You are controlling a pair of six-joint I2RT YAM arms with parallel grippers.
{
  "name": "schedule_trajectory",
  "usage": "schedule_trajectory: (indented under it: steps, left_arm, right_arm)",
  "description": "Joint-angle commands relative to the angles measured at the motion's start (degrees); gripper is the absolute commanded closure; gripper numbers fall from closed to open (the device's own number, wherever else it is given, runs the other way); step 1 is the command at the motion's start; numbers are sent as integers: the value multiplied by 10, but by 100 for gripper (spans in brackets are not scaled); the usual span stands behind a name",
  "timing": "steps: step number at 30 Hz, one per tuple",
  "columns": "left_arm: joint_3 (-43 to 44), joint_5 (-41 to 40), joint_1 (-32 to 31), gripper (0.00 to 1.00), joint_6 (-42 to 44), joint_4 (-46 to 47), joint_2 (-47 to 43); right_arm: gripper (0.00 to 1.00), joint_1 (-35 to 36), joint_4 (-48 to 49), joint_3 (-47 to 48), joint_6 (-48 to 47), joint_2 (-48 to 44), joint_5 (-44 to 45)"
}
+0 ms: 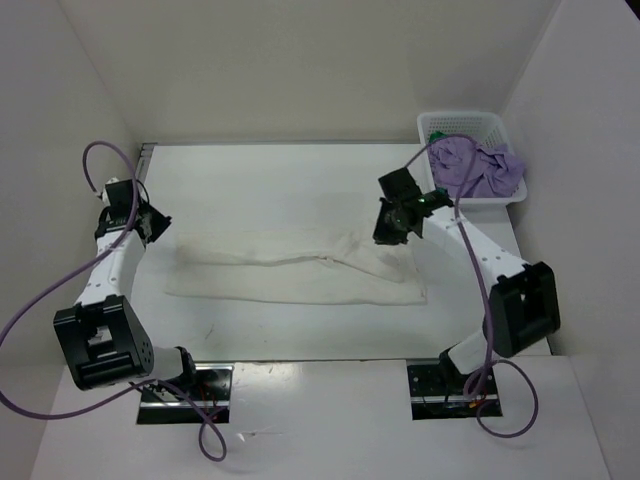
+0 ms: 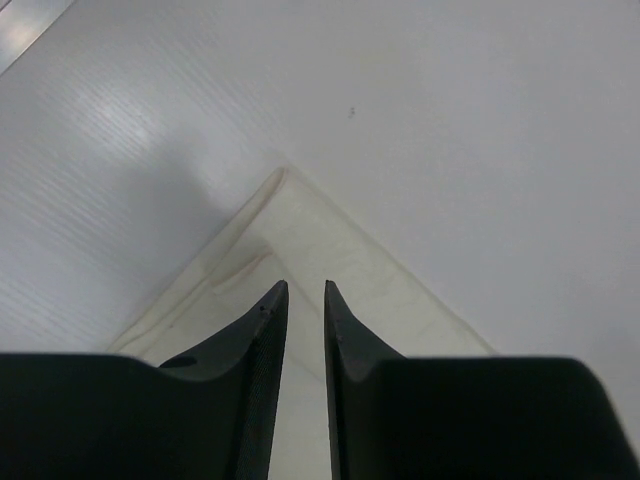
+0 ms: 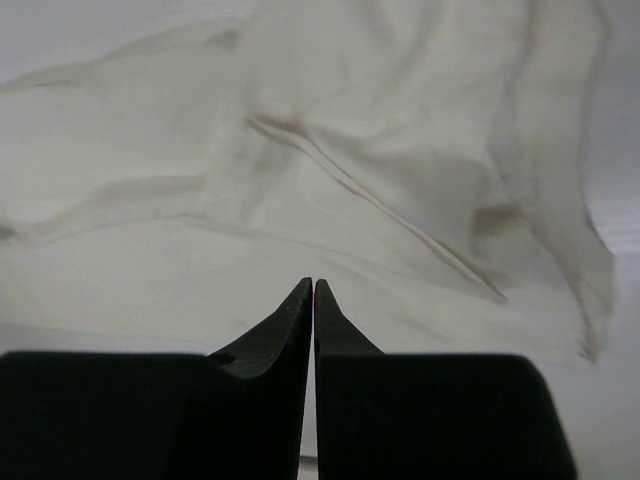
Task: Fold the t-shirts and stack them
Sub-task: Fold the other side of the tshirt into a rectangle
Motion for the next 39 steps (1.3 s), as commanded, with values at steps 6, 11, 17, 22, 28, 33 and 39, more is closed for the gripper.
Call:
schedule_trajectory:
  steps: [6,11,17,22,28,33,39]
  left_arm:
    - [-40,64,-78,72,-32,88,40]
    - [-22,69,-134,72,-32,108,115]
    - [-30,91,-140,72,-32,115,169]
    - [-58,98,-140,74,-32,94,161]
    - [-80,115,-134,74,-26,65,111]
    - [-106,143,-107,74,-26,45,82]
    - [-111,169,-89,74,-32,13,0]
  right_arm:
    - [70,71,108,149,-33,208,71]
    - [61,96,108,184,-38,257,103]
    - [63,107,95,179,-38,280,129]
    - [81,125,77,173,-33,267,141]
    - [92,137,66,108,-28,223,116]
    - [95,142,49,63,-23,170,94]
    - [80,147,43,64,-23,135,110]
